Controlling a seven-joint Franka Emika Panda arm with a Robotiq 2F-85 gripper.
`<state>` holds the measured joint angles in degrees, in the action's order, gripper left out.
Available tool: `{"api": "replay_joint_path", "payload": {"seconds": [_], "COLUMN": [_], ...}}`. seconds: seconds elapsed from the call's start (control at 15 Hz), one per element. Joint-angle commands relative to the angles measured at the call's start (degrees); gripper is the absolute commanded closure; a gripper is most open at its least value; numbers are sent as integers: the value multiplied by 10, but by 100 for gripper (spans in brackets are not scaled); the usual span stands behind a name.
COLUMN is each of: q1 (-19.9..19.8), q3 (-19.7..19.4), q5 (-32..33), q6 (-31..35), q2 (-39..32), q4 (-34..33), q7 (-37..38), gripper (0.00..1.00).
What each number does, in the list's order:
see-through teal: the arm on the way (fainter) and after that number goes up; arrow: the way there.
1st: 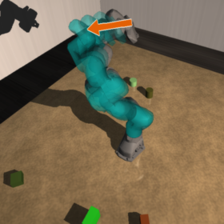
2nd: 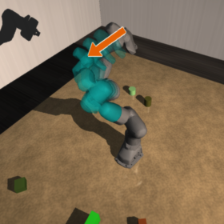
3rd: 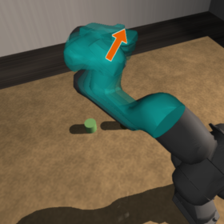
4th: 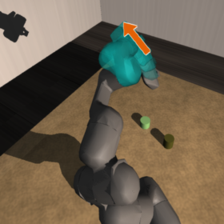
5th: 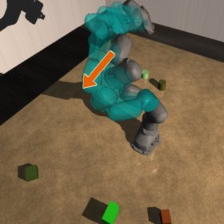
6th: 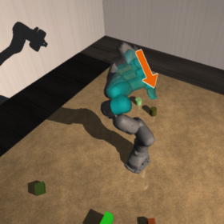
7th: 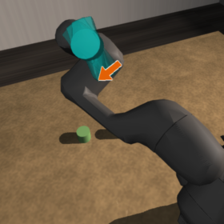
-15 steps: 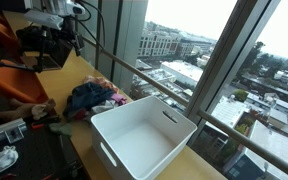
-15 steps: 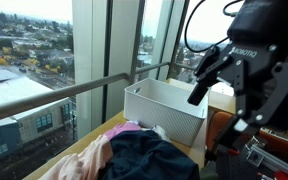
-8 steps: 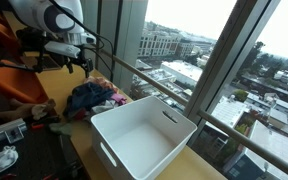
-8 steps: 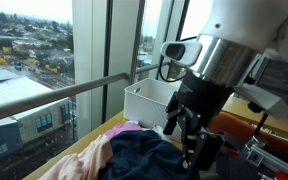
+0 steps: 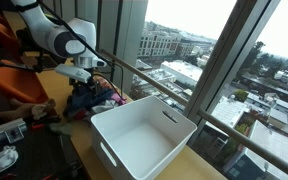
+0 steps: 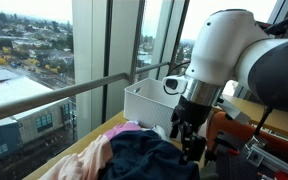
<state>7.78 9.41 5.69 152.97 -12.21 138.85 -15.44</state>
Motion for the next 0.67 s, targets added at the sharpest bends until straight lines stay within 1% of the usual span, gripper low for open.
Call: {"api": "replay_joint_path", "payload": {"seconds": [0.0,0.2,0.27,0.33,0.47,0.53,0.6], "q1": [-2,1,3,6,8,9,7], "q3": [1,6,7,7,11,13,18], "q5": [16,17,18,20,18,16,10], "q6": [33,50,53,56,54,51,50], "q2": [-37,-61,-64,-64,-63,-61,-58], "q4": [-7,-14,-15,-15,-17,-18,-16], "q7": [-10,-9,-7,-3,-2,-2,-4], "gripper": [0,0,25,26,42,51,58]}}
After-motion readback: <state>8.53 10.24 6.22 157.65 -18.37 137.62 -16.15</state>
